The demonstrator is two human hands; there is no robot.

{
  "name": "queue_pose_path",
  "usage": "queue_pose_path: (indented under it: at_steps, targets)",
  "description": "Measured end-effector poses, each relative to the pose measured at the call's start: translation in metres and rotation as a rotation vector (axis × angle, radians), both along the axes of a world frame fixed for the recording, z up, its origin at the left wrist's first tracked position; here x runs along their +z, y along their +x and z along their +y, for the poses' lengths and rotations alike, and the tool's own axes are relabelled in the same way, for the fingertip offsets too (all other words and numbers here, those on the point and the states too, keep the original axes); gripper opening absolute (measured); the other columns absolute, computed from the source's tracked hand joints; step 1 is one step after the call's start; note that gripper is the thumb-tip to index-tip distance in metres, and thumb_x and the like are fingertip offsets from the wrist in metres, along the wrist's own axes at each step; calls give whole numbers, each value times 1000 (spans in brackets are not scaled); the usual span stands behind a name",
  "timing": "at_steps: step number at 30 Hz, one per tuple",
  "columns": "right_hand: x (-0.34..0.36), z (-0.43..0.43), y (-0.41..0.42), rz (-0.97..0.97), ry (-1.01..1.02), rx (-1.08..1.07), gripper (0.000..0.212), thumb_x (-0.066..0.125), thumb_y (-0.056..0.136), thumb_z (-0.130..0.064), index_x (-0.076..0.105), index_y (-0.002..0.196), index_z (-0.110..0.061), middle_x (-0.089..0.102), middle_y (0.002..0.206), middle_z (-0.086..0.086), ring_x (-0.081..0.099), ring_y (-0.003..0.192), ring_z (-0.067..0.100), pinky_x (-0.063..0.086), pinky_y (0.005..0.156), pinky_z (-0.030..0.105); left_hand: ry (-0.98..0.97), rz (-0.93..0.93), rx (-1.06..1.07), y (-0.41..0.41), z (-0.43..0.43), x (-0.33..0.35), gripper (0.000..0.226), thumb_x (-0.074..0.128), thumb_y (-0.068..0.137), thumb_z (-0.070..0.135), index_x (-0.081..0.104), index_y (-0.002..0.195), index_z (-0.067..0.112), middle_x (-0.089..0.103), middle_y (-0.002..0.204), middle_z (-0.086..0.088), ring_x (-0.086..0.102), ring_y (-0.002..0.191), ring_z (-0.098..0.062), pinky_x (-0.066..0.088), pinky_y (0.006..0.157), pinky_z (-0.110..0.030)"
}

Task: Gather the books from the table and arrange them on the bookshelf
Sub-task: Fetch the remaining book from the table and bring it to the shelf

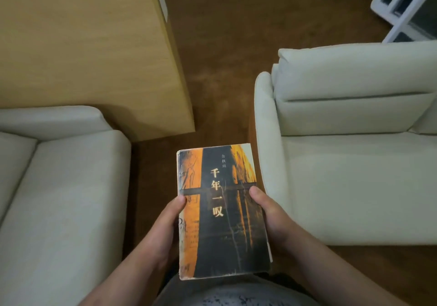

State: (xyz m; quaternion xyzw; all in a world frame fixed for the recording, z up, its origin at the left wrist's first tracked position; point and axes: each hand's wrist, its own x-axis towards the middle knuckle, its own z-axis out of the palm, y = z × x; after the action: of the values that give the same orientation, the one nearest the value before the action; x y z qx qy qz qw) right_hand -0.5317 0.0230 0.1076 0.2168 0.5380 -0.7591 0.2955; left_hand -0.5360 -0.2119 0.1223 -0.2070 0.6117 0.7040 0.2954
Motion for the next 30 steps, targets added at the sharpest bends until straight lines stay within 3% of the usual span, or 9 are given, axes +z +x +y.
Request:
queue_pose_path:
  at_steps: [3,5,10,15,18,21,23,26,30]
  targets:
    - [5,7,-50,6,14,69,47,39,96,-50,67,109,-14,78,96,7,74,90,22,58,83,36,16,-11,34,-44,10,7,50,57,82,66,72,111,28,77,112,-9,68,114,-33,47,102,-53]
    - [9,6,-84,14,26,110,48,34,100,-49,66,111,-15,78,96,5,75,90,20,56,74,29,29,-7,35,-76,9,8,53,46,80,60,67,115,27,77,110,-8,70,109,-30,50,95,-49]
    - [4,-11,-189,52,20,74,47,45,83,-51,66,104,-14,76,92,7,72,89,24,54,84,37,60,-7,89,-176,-13,-9,113,77,44,83,56,138,25,61,140,-10,55,133,-33,41,112,-55]
    - [4,-37,-302,56,-19,20,42,53,90,-53,63,101,-14,76,88,6,74,85,22,57,78,34,78,49,51,-303,-49,-27,111,72,50,88,51,142,30,51,150,-5,45,141,-28,32,118,-56]
    - [11,-44,-355,61,-32,-21,43,49,81,-48,64,103,-14,78,90,6,75,87,22,56,78,34,81,68,-2,-366,-52,-14,123,73,39,90,52,141,25,53,147,-8,46,139,-30,33,117,-56]
    - [18,-46,-403,45,-53,-82,41,56,89,-50,65,105,-13,78,93,8,74,89,25,53,84,40,62,74,-64,-422,-47,6,134,73,27,91,52,140,21,55,143,-9,48,136,-31,38,111,-49]
    - [21,-42,-433,13,-35,-138,42,53,88,-49,66,106,-13,77,94,10,73,90,27,51,89,44,54,57,-118,-458,-41,11,116,71,39,87,55,135,25,59,137,-7,53,130,-30,41,104,-46]
    - [20,-28,-478,20,-13,-186,44,54,88,-50,66,107,-13,76,97,11,72,92,27,51,92,45,84,-23,-171,-510,-24,13,65,56,67,68,60,120,30,67,123,-10,61,115,-31,41,105,-52]
    - [11,4,-543,26,-6,-235,47,56,89,-53,67,110,-12,76,101,13,71,95,29,50,94,47,64,-39,-248,-588,7,5,62,73,71,57,60,123,25,75,110,-9,70,104,-30,51,86,-44]
